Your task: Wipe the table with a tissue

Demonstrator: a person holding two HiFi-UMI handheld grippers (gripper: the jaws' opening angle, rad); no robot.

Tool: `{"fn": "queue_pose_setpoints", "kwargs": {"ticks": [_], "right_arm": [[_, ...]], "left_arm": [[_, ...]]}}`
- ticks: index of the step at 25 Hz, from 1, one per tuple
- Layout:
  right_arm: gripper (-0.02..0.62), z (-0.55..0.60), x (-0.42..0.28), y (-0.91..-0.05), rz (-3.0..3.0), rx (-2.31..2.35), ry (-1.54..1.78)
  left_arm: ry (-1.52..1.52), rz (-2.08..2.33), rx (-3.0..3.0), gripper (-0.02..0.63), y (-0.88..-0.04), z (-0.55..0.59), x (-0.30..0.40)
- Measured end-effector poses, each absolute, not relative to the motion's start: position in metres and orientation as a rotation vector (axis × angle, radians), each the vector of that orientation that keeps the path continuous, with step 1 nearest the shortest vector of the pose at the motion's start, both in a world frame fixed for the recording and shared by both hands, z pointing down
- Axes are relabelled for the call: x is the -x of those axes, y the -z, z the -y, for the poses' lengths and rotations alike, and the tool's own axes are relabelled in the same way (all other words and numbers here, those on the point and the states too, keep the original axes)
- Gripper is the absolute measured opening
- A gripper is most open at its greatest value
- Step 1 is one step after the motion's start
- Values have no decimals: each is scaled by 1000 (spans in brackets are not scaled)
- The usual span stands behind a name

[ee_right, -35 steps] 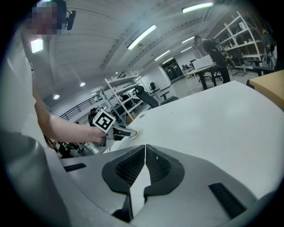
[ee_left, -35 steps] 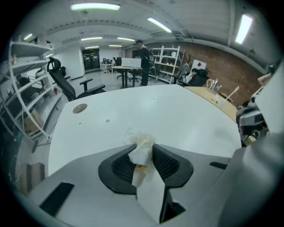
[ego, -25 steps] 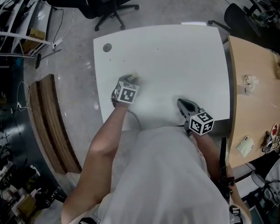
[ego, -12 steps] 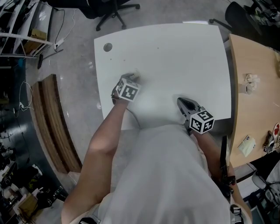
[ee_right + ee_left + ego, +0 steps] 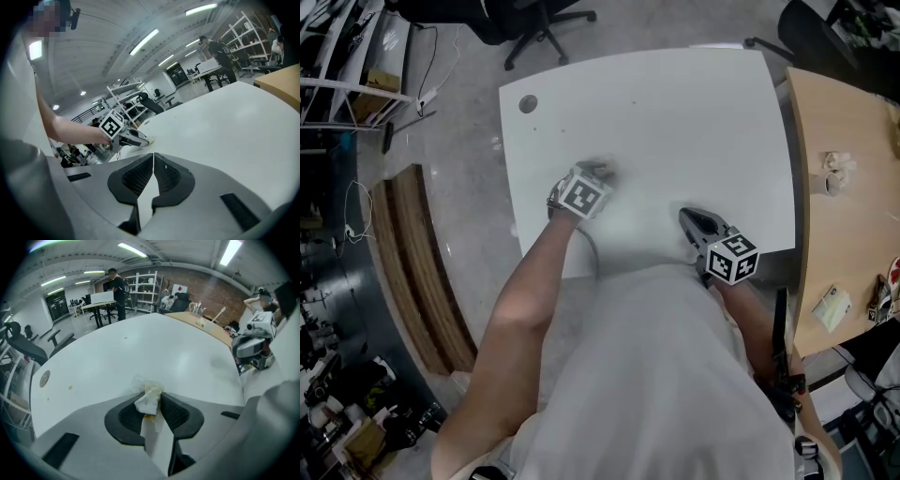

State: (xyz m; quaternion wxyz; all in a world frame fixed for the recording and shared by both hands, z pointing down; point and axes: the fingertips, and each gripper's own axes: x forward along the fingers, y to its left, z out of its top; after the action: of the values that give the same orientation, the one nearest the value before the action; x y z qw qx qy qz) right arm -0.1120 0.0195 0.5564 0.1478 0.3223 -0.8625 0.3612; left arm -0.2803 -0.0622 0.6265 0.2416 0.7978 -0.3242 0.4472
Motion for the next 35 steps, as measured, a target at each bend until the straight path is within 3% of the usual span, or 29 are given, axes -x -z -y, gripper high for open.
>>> {"fn": "queue_pose_setpoints", "kwargs": {"ticks": [12, 26, 35], "right_arm": [[17, -20, 106, -556, 2481, -922, -1034], [17, -11, 182, -555, 2541, -602, -977], [17, -5, 197, -555, 2535, -562, -967]], "left_arm": [[-856, 999, -2185, 106, -597, 6, 224], [-492, 1595, -1909, 106, -520, -60, 389], [-510, 1662, -1782, 106, -555, -80, 432]]}}
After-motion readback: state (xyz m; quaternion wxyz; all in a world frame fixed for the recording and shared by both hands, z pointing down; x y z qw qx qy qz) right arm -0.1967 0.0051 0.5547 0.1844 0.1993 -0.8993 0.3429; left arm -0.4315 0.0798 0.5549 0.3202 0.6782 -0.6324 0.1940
